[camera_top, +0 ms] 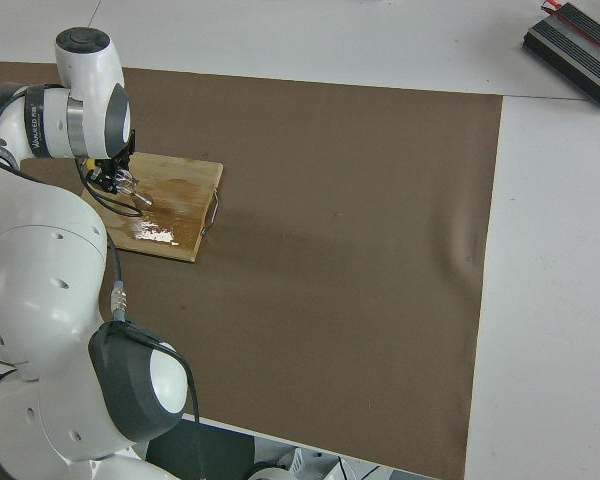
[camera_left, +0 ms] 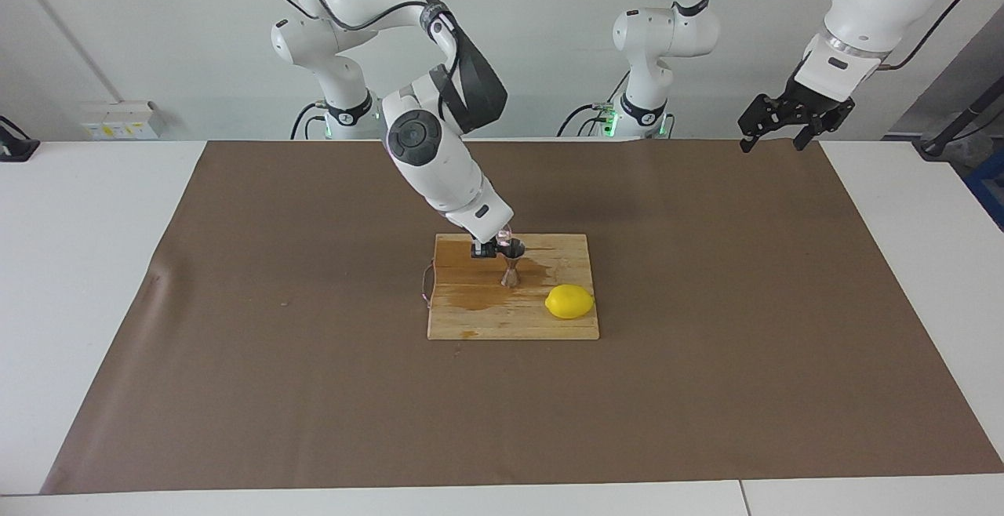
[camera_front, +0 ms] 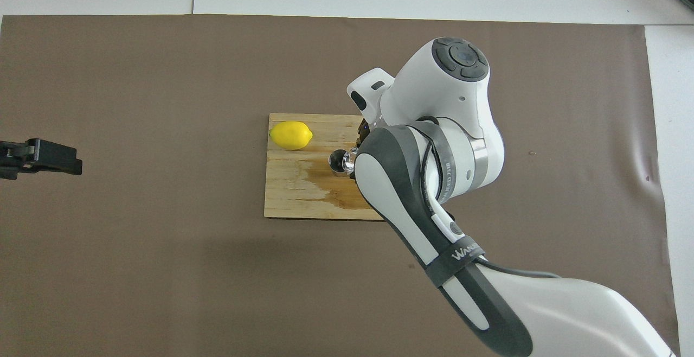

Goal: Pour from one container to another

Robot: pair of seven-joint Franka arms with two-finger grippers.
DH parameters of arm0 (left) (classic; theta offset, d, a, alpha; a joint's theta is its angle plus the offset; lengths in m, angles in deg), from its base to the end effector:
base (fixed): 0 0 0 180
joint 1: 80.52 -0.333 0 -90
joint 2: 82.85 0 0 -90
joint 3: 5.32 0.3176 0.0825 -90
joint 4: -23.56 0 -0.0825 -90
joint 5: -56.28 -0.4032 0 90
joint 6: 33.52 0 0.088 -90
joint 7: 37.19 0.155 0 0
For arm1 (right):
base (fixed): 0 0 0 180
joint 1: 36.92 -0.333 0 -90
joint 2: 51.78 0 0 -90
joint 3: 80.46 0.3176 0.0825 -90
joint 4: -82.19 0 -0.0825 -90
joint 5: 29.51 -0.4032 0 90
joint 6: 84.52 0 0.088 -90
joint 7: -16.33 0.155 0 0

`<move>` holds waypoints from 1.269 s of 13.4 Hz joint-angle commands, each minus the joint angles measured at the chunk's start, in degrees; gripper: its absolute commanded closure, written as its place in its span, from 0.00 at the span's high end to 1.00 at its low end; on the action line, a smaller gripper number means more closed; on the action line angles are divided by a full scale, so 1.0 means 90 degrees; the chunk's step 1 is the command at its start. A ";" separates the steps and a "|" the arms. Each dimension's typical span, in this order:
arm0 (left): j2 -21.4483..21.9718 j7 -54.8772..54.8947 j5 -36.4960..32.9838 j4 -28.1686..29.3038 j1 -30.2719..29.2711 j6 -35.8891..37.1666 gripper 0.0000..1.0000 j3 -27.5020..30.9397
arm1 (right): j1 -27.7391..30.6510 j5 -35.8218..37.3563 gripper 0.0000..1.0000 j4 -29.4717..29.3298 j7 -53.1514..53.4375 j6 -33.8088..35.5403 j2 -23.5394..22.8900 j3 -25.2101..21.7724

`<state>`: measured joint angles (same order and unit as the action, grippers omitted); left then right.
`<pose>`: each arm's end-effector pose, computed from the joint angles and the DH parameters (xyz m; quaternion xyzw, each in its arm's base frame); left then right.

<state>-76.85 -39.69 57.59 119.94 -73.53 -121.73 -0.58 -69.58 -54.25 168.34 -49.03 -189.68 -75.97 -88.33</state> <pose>0.5343 -0.0227 0.5790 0.9997 0.0017 -0.0198 0.0149 0.5988 0.3466 0.3741 -0.7358 -0.6524 -0.0221 0.1799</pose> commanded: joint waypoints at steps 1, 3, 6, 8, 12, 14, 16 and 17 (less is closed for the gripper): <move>0.0154 0.0014 -0.0106 0.0150 -0.0005 0.0007 1.00 0.0000 | 0.0016 0.0287 0.22 -0.0227 0.0337 0.0210 -0.0105 0.0034; 0.0154 0.0024 -0.0106 0.0150 -0.0005 0.0007 1.00 0.0000 | -0.0032 0.0317 0.22 -0.0324 0.0464 0.0249 -0.0153 0.0043; 0.0164 0.0014 -0.0106 0.0150 -0.0005 0.0007 1.00 0.0000 | -0.0062 0.0454 0.22 -0.0792 0.0718 0.0600 -0.0388 0.0043; 0.0164 0.0014 -0.0106 0.0150 -0.0005 0.0007 1.00 0.0000 | -0.0062 0.0454 0.22 -0.0881 0.0758 0.0610 -0.0437 0.0034; 0.0164 0.0014 -0.0106 0.0160 0.0004 0.0007 1.00 0.0000 | -0.0179 0.0649 0.22 -0.1037 0.0982 0.0775 -0.0534 0.0043; 0.0164 0.0014 -0.0106 0.0150 0.0004 0.0007 1.00 0.0000 | -0.0189 0.0678 0.22 -0.1202 0.1069 0.0893 -0.0612 0.0043; 0.0154 0.0024 -0.0106 0.0160 -0.0005 0.0007 1.00 0.0000 | -0.0189 0.0688 0.22 -0.1301 0.1129 0.0942 -0.0671 0.0043; 0.0164 0.0014 -0.0106 0.0160 -0.0005 0.0007 1.00 0.0000 | -0.0189 0.0698 0.22 -0.1301 0.1129 0.0962 -0.0671 0.0034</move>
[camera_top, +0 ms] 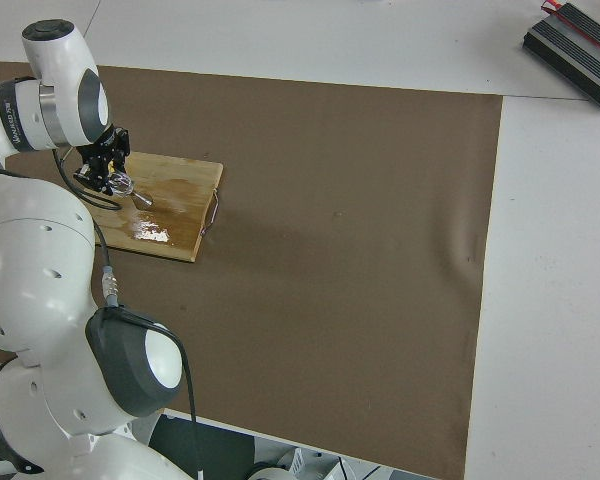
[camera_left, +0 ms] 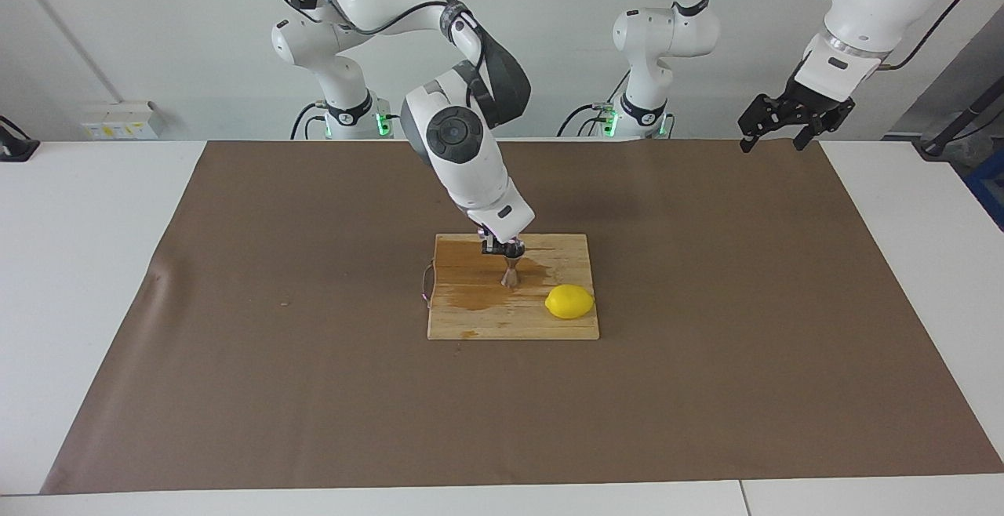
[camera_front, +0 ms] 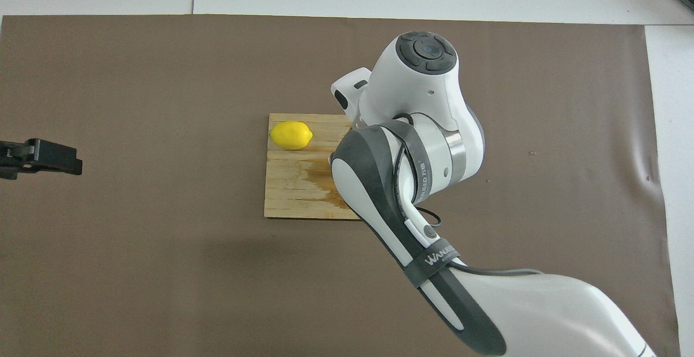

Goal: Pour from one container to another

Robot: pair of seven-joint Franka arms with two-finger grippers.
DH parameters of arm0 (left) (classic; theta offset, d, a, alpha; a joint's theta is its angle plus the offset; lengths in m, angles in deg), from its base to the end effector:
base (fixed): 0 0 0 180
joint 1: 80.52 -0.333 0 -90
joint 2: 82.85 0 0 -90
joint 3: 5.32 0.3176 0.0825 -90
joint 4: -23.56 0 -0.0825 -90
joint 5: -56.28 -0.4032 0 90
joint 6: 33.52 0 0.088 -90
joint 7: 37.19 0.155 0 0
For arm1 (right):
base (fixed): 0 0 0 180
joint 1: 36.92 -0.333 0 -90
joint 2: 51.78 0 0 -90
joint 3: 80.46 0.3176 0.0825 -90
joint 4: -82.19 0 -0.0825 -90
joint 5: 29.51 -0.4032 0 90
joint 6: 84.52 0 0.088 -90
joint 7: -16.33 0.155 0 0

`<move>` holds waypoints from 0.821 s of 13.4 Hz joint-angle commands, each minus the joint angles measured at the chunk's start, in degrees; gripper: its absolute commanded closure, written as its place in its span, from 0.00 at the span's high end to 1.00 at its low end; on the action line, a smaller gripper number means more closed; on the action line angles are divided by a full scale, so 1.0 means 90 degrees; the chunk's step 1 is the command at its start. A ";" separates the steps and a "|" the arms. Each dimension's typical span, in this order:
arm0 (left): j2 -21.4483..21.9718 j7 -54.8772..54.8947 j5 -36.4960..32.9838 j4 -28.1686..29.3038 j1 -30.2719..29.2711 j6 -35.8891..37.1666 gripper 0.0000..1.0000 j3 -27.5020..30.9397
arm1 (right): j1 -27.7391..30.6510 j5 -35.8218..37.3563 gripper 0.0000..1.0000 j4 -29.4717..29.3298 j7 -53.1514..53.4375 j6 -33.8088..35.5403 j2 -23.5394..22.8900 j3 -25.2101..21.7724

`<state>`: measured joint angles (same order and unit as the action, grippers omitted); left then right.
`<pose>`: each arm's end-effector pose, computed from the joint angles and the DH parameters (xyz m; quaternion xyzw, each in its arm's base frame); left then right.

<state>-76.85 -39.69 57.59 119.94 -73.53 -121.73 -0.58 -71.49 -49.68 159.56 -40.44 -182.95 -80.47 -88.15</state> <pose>0.5343 -0.0227 0.5790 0.9997 0.0017 -0.0198 0.0149 0.5985 0.3742 0.3822 -0.7566 -0.6358 0.0256 0.1507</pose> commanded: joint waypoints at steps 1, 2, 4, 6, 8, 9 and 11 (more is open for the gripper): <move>0.0164 0.0014 -0.0106 0.0160 0.0004 0.0007 1.00 0.0000 | 0.0014 0.0200 0.22 -0.0334 0.0184 0.0263 -0.0180 0.0004; 0.0164 0.0024 -0.0106 0.0160 -0.0005 0.0007 1.00 0.0000 | 0.0014 0.0278 0.22 -0.0334 0.0184 0.0273 -0.0181 0.0004; 0.0164 0.0024 -0.0106 0.0160 -0.0005 0.0007 1.00 0.0000 | 0.0014 0.0356 0.22 -0.0334 0.0272 0.0351 -0.0181 0.0014; 0.0164 0.0014 -0.0106 0.0160 -0.0005 0.0007 1.00 0.0000 | 0.0004 0.0473 0.21 -0.0451 0.0341 0.0439 -0.0210 0.0023; 0.0154 0.0024 -0.0106 0.0160 -0.0005 0.0007 1.00 0.0000 | 0.0004 0.0523 0.21 -0.0510 0.0341 0.0536 -0.0220 0.0023; 0.0154 0.0014 -0.0106 0.0150 -0.0005 0.0007 1.00 0.0000 | 0.0004 0.0523 0.22 -0.0510 0.0350 0.0546 -0.0239 0.0023; 0.0164 0.0024 -0.0106 0.0160 -0.0005 0.0007 1.00 0.0000 | -0.0006 0.0523 0.21 -0.0520 0.0380 0.0546 -0.0259 0.0014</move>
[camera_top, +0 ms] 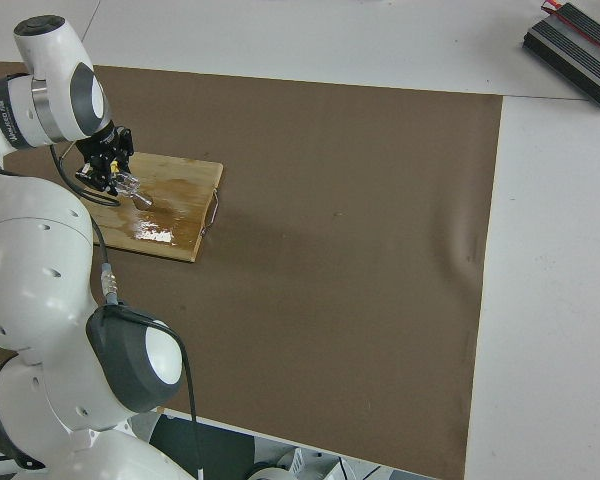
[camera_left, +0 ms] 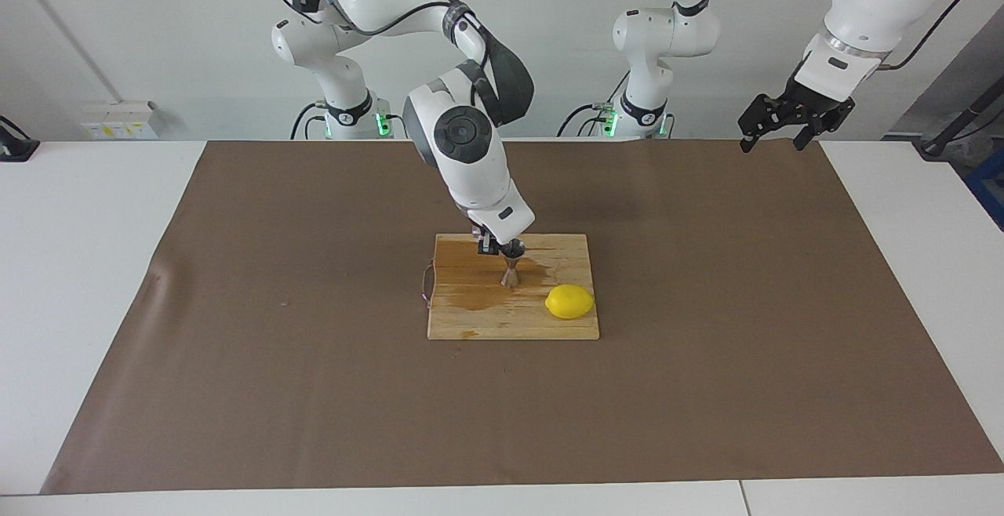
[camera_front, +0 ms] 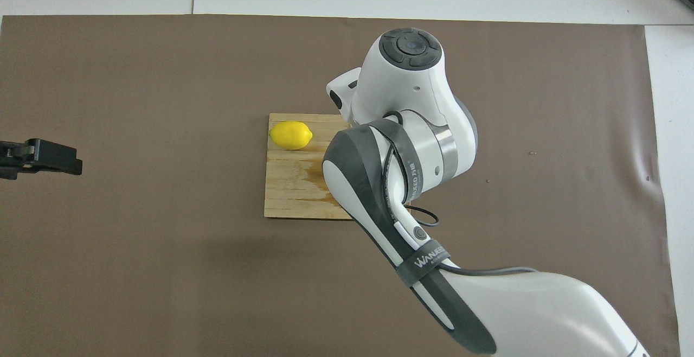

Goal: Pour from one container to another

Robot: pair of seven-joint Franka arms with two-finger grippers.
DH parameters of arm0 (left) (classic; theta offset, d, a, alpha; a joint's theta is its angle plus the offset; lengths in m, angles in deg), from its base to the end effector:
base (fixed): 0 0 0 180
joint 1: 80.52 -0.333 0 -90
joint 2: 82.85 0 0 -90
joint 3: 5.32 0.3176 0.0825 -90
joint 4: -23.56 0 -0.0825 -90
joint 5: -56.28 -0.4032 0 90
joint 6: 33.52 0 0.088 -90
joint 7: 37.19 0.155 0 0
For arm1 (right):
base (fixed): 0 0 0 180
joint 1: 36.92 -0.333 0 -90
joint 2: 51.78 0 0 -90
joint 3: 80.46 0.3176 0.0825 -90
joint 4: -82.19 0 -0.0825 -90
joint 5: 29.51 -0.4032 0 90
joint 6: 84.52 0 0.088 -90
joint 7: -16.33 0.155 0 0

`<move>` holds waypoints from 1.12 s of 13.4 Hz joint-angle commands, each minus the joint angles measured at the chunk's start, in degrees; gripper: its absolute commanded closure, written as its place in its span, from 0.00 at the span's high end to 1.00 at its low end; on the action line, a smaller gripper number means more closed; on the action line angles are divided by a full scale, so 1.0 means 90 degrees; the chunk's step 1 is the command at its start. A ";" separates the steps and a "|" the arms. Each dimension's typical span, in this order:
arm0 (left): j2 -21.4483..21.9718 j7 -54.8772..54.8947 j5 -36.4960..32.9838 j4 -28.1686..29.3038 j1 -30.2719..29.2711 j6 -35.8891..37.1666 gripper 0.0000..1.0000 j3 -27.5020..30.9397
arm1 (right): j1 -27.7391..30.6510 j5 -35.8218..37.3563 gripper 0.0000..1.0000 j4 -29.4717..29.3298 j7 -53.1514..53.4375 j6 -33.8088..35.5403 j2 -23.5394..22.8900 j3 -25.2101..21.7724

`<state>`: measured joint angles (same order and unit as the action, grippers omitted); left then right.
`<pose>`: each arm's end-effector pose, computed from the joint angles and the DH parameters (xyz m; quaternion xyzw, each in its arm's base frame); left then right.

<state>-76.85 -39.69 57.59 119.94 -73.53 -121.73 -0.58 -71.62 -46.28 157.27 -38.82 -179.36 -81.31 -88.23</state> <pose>0.5343 -0.0227 0.5790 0.9997 0.0017 -0.0198 0.0149 0.5979 0.3690 0.3850 -0.7591 -0.6363 0.0531 0.1269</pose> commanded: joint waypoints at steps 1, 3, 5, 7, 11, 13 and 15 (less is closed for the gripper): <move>0.0164 0.0014 -0.0106 0.0150 -0.0005 0.0006 1.00 0.0000 | -0.0031 0.0154 0.21 -0.0266 0.0239 0.0148 -0.0176 0.0023; 0.0154 0.0024 -0.0106 0.0150 0.0004 0.0006 1.00 0.0000 | -0.0070 0.0154 0.21 -0.0324 0.0278 0.0157 -0.0215 0.0013; 0.0164 0.0024 -0.0106 0.0160 0.0004 0.0006 1.00 0.0000 | -0.0070 0.0242 0.21 -0.0596 0.0327 0.0361 -0.0361 0.0023; 0.0154 0.0014 -0.0106 0.0160 0.0004 0.0006 1.00 0.0000 | -0.0080 0.0281 0.21 -0.0793 0.0356 0.0509 -0.0449 0.0023; 0.0164 0.0014 -0.0106 0.0160 -0.0005 0.0006 1.00 0.0000 | -0.0080 0.0320 0.21 -0.0803 0.0366 0.0606 -0.0459 0.0003; 0.0164 0.0014 -0.0106 0.0160 -0.0005 0.0006 1.00 0.0000 | -0.0090 0.0408 0.21 -0.0851 0.0395 0.0743 -0.0450 0.0003; 0.0164 0.0024 -0.0106 0.0160 0.0004 0.0006 1.00 0.0000 | -0.0090 0.0486 0.21 -0.0939 0.0405 0.0851 -0.0459 0.0013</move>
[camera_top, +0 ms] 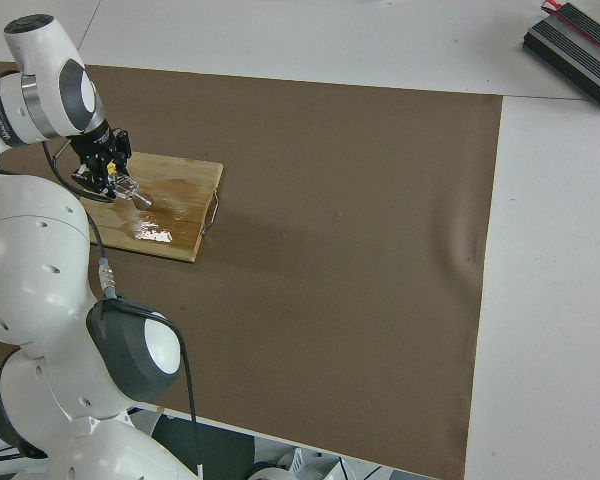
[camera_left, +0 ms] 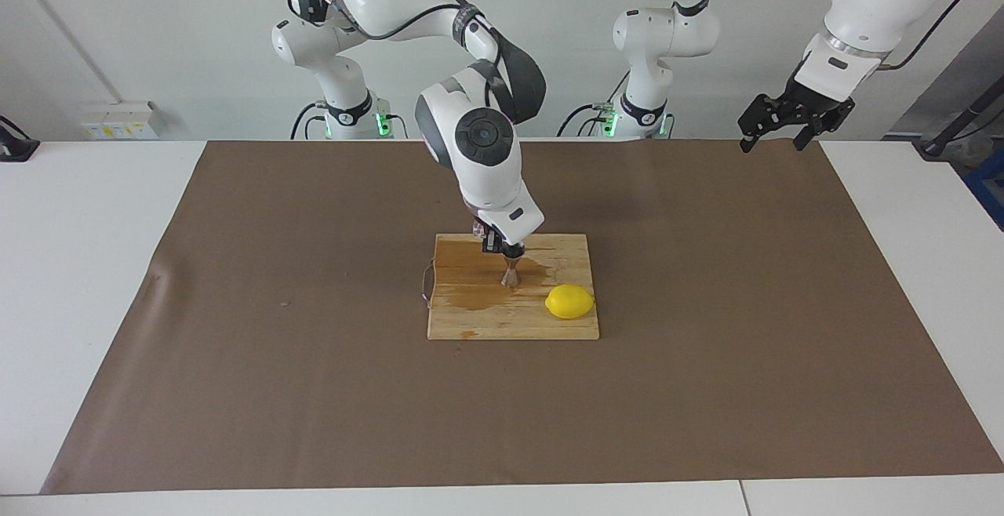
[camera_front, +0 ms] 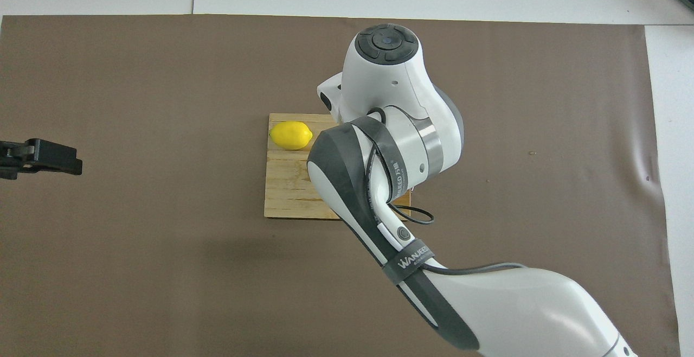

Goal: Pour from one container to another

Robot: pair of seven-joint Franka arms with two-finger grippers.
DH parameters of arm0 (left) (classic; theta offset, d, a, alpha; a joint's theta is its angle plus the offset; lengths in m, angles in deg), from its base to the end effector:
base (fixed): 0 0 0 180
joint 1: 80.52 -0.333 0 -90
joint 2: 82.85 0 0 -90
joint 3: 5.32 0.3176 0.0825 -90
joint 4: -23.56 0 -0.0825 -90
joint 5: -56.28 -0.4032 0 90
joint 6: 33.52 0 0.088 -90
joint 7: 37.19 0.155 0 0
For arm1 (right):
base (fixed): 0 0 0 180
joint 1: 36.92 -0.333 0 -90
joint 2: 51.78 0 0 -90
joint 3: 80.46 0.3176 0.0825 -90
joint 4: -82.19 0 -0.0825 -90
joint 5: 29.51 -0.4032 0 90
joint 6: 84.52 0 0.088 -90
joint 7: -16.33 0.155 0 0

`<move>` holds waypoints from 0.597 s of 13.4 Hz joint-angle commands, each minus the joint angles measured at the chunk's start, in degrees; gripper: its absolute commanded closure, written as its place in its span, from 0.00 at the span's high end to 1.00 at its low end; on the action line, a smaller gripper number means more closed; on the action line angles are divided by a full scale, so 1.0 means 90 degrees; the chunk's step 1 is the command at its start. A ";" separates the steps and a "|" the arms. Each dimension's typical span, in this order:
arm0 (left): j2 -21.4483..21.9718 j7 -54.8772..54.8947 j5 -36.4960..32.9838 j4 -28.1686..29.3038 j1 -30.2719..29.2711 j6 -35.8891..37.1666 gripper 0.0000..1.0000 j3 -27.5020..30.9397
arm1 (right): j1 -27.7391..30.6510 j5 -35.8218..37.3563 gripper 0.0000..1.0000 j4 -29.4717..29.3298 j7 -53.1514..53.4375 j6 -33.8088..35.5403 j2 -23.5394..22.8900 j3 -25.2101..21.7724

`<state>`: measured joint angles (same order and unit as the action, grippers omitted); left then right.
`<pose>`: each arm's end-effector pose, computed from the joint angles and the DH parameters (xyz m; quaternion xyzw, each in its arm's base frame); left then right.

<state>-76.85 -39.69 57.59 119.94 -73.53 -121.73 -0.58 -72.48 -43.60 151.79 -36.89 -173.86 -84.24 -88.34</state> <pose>0.5343 -0.0227 0.5790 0.9997 0.0017 -0.0198 0.0149 0.5960 0.3771 0.3872 -0.7572 -0.6386 0.0869 0.1063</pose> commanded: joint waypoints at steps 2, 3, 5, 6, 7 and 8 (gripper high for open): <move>0.0164 0.0014 -0.0106 0.0160 0.0004 0.0006 1.00 0.0000 | -0.0003 0.0198 0.21 -0.0340 0.0190 0.0259 -0.0134 0.0016; 0.0164 0.0024 -0.0106 0.0160 -0.0005 0.0006 1.00 0.0000 | -0.0090 0.0208 0.21 -0.0370 0.0210 0.0259 -0.0163 0.0006; 0.0154 0.0014 -0.0106 0.0150 -0.0005 0.0006 1.00 0.0000 | -0.0110 0.0256 0.21 -0.0515 0.0288 0.0269 -0.0260 -0.0004; 0.0164 0.0014 -0.0106 0.0160 -0.0005 0.0006 1.00 0.0000 | -0.0120 0.0256 0.21 -0.0584 0.0307 0.0279 -0.0290 -0.0004; 0.0154 0.0014 -0.0106 0.0160 -0.0005 0.0006 1.00 0.0000 | -0.0120 0.0285 0.21 -0.0614 0.0366 0.0279 -0.0319 -0.0004; 0.0164 0.0014 -0.0106 0.0150 -0.0005 0.0006 1.00 0.0000 | -0.0120 0.0295 0.21 -0.0614 0.0366 0.0279 -0.0319 -0.0013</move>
<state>-76.85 -39.69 57.59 119.94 -73.53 -121.73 -0.58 -73.52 -42.62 149.26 -35.11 -172.98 -85.49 -88.34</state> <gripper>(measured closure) 0.000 0.511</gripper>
